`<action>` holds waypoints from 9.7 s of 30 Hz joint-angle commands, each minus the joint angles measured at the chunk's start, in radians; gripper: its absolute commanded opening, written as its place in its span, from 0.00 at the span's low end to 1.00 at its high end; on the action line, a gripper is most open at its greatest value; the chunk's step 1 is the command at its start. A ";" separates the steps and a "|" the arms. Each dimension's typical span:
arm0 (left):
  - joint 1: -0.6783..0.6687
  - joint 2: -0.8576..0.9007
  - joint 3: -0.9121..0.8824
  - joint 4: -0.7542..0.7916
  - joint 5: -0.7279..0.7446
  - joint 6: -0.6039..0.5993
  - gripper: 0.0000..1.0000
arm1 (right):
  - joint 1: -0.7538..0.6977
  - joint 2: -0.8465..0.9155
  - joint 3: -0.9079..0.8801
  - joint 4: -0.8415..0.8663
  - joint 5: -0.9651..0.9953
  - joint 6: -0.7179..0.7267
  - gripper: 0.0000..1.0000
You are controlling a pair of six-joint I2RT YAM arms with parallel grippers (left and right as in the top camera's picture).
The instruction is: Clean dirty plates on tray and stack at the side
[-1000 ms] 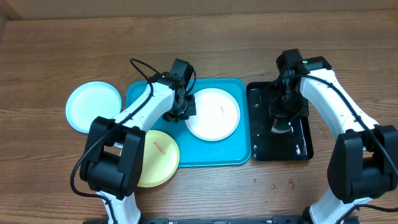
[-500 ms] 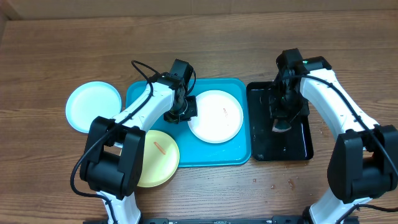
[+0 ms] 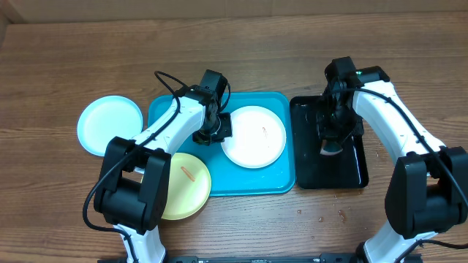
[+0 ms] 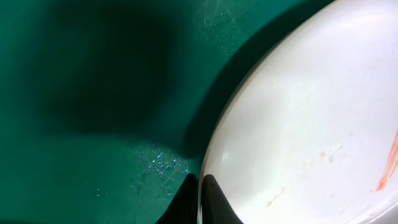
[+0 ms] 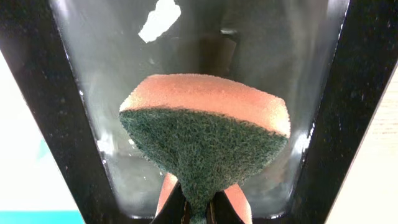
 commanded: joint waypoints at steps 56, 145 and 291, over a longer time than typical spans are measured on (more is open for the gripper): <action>0.003 0.003 0.014 -0.007 0.010 -0.003 0.04 | 0.346 0.276 0.306 0.066 -0.005 0.181 0.04; 0.002 0.003 0.014 0.005 0.010 -0.003 0.06 | -0.098 0.112 0.011 0.052 -0.019 -0.108 0.04; -0.730 -0.056 0.521 0.472 -1.447 0.719 0.04 | -0.571 0.112 0.298 0.080 -0.050 0.004 1.00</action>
